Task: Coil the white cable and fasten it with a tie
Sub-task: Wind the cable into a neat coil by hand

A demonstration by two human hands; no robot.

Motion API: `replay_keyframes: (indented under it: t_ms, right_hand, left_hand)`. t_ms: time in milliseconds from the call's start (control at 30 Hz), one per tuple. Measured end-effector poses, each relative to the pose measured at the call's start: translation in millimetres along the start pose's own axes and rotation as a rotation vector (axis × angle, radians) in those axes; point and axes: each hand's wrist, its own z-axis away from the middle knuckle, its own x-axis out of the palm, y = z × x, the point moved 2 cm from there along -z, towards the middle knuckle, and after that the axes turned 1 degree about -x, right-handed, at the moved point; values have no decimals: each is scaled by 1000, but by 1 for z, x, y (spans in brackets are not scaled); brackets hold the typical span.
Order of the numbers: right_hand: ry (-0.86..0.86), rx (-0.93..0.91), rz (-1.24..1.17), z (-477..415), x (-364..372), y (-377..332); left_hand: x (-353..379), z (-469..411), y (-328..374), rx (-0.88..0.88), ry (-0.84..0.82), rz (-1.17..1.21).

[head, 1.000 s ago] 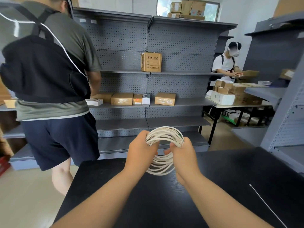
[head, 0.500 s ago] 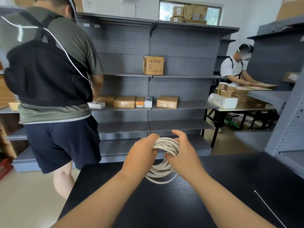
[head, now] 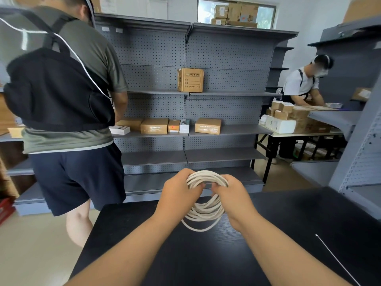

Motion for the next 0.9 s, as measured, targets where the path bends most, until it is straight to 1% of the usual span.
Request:
replay_keyframes:
  t_ms: [100, 200, 333, 433, 500, 567, 667, 800, 867, 900]
  right_hand:
    - [-6, 95, -163, 1, 0, -1]
    - [-29, 97, -144, 3, 1, -3]
    - [-11, 0, 12, 3, 0, -6]
    - [8, -142, 230, 2, -2, -12]
    - [15, -222, 339, 1, -3, -15]
    - [21, -260, 392, 1, -3, -16]
    - [12, -264, 427, 3, -3, -16]
    - [-3, -252, 451, 4, -1, -15]
    - [1, -245, 477, 4, -2, -15]
    - [2, -243, 494, 4, -2, -14]
  left_hand:
    - [2, 0, 2, -25, -40, 62]
    - [3, 1, 3, 0, -55, 54]
    - [3, 3, 2, -5, -63, 46]
    - [0, 0, 2, -24, -81, 57]
    - [-2, -3, 0, -42, -98, -13]
    - [-4, -7, -1, -48, -98, -80]
    - [-10, -7, 2, 2, -21, -156]
    - [-12, -1, 6, 233, 282, -569]
    - [-11, 2, 7, 308, 355, -690]
    - [-11, 2, 7, 312, 352, -730]
